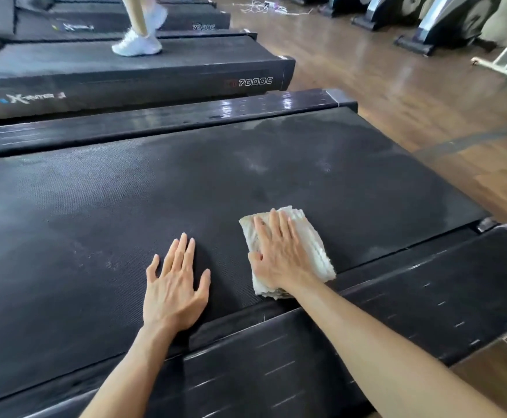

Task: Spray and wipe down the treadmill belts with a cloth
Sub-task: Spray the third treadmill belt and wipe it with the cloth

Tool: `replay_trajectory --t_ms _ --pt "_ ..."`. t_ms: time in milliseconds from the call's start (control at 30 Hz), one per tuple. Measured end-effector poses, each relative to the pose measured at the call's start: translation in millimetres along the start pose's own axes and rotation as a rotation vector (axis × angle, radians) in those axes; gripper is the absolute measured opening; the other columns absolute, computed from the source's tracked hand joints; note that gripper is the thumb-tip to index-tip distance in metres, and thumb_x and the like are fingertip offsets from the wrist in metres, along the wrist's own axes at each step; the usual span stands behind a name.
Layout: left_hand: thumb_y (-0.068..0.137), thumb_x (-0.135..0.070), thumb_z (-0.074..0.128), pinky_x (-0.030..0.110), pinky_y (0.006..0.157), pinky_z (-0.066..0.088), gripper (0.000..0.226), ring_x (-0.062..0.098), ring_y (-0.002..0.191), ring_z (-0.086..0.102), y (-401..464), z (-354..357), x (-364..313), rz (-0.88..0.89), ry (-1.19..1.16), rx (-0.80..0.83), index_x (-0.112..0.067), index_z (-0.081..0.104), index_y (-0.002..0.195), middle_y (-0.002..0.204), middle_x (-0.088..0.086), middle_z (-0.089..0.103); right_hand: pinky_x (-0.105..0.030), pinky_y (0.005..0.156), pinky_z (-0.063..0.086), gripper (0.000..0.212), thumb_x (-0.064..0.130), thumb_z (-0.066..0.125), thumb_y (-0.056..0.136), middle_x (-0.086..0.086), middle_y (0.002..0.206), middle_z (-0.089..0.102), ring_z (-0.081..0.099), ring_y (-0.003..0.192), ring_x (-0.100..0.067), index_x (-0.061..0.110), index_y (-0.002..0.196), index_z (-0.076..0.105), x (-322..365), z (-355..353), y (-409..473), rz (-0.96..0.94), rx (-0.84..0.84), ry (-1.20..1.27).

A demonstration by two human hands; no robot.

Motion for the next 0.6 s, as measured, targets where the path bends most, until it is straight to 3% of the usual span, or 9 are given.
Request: replay_trajectory --t_ms 233,367,467,533,600 --pt "0.091 -0.061 0.010 0.041 0.127 0.003 0.081 0.005 0.156 -0.005 0.8 0.6 0.9 0.005 0.000 -0.014 -0.024 0.011 0.163 0.170 -0.010 -0.002 -0.047 0.128 -0.008 0.075 0.040 0.038 0.102 -0.025 0.170 -0.004 -0.008 0.159 -0.036 0.014 0.165 0.006 24.6 0.2 66.4 0.037 0.000 0.095" --pt "0.091 -0.061 0.009 0.040 0.127 0.001 0.081 0.005 0.155 -0.008 0.3 -0.2 2.1 0.002 -0.009 -0.011 -0.024 0.008 0.164 0.170 -0.010 -0.005 -0.044 0.128 -0.007 0.073 0.041 0.042 0.100 -0.017 0.173 0.001 -0.006 0.159 -0.030 0.021 0.165 0.015 26.9 -0.4 85.0 0.043 0.010 0.193" --pt "0.089 -0.063 0.006 0.039 0.127 -0.003 0.083 0.005 0.155 -0.011 0.6 -1.6 -0.1 0.006 -0.012 -0.006 -0.026 0.005 0.164 0.170 -0.011 -0.009 -0.040 0.127 0.000 0.066 0.050 0.038 0.102 -0.003 0.174 0.002 -0.005 0.160 -0.019 0.035 0.164 0.023 12.0 -10.4 89.2 0.072 0.133 0.358" --pt "0.087 -0.064 0.008 0.038 0.127 -0.002 0.086 0.005 0.155 -0.008 2.4 -4.5 -0.1 0.008 -0.039 -0.019 -0.025 0.010 0.163 0.170 -0.011 -0.004 -0.042 0.127 0.000 0.061 0.051 0.034 0.105 -0.002 0.174 0.001 -0.004 0.160 -0.019 0.038 0.163 0.023 2.2 -14.0 88.3 0.026 0.134 0.335" --pt "0.085 -0.062 0.020 0.037 0.126 0.005 0.083 0.007 0.156 0.009 5.9 -10.1 -0.6 0.007 -0.109 -0.066 -0.023 0.031 0.158 0.169 -0.008 0.016 -0.042 0.127 -0.010 0.061 0.052 0.025 0.108 -0.006 0.174 -0.003 -0.010 0.160 -0.022 0.035 0.165 0.015 -2.7 -8.0 81.8 -0.043 0.079 0.213"
Point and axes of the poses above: each hand's wrist, its own y-axis towards the middle knuckle, its own z-axis out of the palm, x = y × z, the point moved 6 cm from there along y, towards the middle knuckle
